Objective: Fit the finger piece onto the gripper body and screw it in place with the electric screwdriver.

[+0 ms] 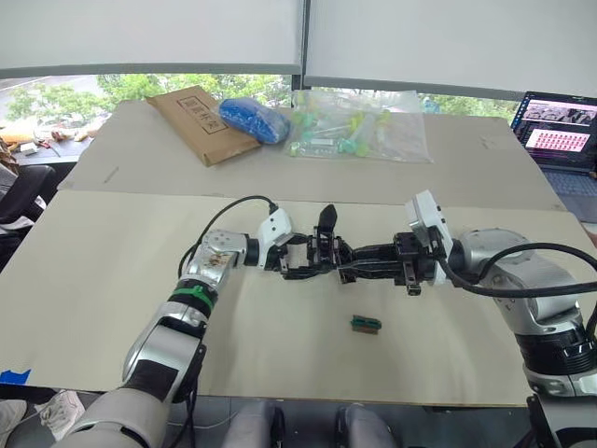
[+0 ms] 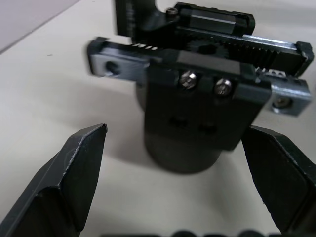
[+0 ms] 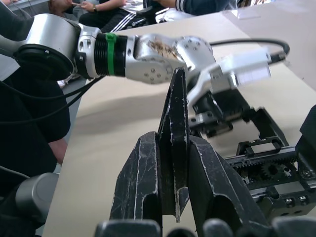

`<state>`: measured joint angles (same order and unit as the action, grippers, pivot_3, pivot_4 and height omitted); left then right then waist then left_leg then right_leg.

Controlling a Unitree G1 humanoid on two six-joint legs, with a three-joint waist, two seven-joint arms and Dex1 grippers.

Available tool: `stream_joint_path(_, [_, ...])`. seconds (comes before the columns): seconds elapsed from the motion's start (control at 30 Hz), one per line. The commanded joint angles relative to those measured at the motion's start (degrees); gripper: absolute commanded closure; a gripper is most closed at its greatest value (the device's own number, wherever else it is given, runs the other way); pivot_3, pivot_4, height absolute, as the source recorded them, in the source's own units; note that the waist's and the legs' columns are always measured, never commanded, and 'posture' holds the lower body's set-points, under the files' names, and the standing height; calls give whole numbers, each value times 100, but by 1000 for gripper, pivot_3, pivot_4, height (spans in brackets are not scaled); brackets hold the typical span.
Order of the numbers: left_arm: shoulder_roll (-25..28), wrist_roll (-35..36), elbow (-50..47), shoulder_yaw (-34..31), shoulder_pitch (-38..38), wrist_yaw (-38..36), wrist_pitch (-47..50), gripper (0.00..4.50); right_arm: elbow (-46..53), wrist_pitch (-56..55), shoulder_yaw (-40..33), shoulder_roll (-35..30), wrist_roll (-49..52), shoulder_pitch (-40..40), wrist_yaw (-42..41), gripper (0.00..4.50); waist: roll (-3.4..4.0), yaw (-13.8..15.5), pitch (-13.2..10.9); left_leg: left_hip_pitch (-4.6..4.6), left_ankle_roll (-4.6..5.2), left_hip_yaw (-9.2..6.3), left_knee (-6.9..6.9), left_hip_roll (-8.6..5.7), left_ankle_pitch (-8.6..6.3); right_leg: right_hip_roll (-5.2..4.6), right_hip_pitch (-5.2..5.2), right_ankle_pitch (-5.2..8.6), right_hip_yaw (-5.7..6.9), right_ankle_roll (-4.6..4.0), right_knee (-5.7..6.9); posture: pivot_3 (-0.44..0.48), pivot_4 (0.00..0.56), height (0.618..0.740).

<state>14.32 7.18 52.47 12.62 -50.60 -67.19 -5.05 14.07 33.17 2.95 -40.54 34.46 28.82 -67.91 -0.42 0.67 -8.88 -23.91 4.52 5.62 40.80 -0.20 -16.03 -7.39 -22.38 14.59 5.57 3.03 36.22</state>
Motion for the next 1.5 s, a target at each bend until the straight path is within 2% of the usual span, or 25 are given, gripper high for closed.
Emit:
stream_joint_path(0.03, [-154,-117,196,-61,-197,-36,-248,0,15,-363,-191,69,-45,-38,29,4163,0,0,0,0,0,0,0,0,0,0,0,0,0,0,0,0,150,740])
stream_joint_path(0.1, [-211,-218,331,-39,-230,-33,-367,0,-40,-436,-176,95,-63,-35,21,4163,0,-1,0,0,1,0,-1,-1,0,0,0,0,-1,0,-1,0,150,740])
stream_joint_path(0.13, [-227,-261,401,-39,-240,-38,-439,248,-89,-486,-162,117,-76,-9,9,4163,0,1,0,0,1,0,-1,-1,-1,0,0,0,0,0,-1,0,150,740])
stream_joint_path(0.23, [-241,-387,568,-24,-249,-112,-687,1207,-289,-684,-96,206,-141,114,-67,4163,0,0,0,0,1,-1,0,-1,-1,0,0,0,0,0,-1,0,150,740])
stream_joint_path(0.3, [-262,-431,603,-24,-234,-145,-784,2156,-484,-819,-67,316,-179,221,-133,4163,0,-1,0,0,1,-1,0,-1,-1,0,0,0,0,0,0,0,150,740])
stream_joint_path(0.87, [-306,-554,444,-60,5,-400,-1029,2203,-2194,-1825,416,1142,-785,1036,-860,4163,0,-7,0,0,1,-3,1,-2,-1,-1,2,0,7,0,0,0,150,740])
stream_joint_path(1.13, [-8,-518,278,-106,204,-808,-964,2203,-2220,-1765,564,1335,-957,1164,-849,4163,1,-77,1,0,0,-4,0,0,0,0,1,0,9,0,2,0,150,740])
stream_joint_path(1.5, [-18,-461,188,-169,187,-845,-718,2203,-2245,-1596,531,1437,-907,1284,-866,4163,2,-121,1,1,0,-5,1,0,0,0,1,0,8,0,5,0,150,740])
